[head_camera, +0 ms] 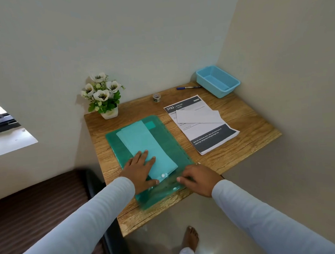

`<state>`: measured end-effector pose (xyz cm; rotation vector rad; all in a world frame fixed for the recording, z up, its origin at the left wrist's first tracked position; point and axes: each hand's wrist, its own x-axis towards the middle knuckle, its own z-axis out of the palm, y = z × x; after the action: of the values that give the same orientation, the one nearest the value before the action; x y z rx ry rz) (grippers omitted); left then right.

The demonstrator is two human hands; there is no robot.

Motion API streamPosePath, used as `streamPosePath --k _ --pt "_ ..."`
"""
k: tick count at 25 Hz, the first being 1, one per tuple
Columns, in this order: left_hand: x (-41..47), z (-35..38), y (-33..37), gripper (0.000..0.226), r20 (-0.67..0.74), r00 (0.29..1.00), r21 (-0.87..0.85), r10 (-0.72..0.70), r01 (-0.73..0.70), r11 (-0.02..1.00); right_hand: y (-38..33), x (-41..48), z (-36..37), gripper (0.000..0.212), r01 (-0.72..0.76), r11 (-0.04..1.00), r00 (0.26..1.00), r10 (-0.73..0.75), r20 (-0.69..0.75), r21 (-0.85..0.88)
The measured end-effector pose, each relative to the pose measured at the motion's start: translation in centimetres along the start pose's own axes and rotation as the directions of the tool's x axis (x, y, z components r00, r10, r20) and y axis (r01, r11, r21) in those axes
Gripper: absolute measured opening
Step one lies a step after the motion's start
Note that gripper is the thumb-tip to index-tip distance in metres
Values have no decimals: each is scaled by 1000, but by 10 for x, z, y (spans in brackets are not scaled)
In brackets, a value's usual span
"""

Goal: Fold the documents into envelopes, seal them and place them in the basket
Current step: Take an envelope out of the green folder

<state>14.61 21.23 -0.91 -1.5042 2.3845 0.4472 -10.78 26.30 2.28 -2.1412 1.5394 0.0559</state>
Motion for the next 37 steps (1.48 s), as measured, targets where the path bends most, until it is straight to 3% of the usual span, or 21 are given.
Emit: streamPosePath --k 3,7,12,20,24,27,31,37 --pt "-4 0 8 74 -54 998 39 43 -41 998 -3 2 11 37 62 991 998 -61 14 -115" --pt "-15 7 21 60 -197 977 -9 80 -83 997 -5 4 26 40 78 974 996 -86 -28 -214" --pt "-23 8 27 70 -161 983 83 92 -80 993 -8 0 37 48 83 966 993 -100 -60 -246" --pt "-26 -5 48 40 -77 991 265 110 -86 960 -11 -3 40 51 75 972 993 -94 -75 -225" --pt "-25 -14 48 43 -27 992 287 123 -110 952 -7 -3 35 37 91 976 990 -110 -89 -197" --pt "-23 -12 41 57 -5 992 225 122 -118 967 -9 -4 36 36 99 967 987 -125 -98 -235" --pt "-25 1 29 71 -42 990 143 137 -130 981 -13 -6 41 49 93 961 988 -122 -96 -261" --pt "-23 2 32 63 -79 994 83 73 -66 994 -19 -8 43 66 88 944 993 -109 -49 -317"
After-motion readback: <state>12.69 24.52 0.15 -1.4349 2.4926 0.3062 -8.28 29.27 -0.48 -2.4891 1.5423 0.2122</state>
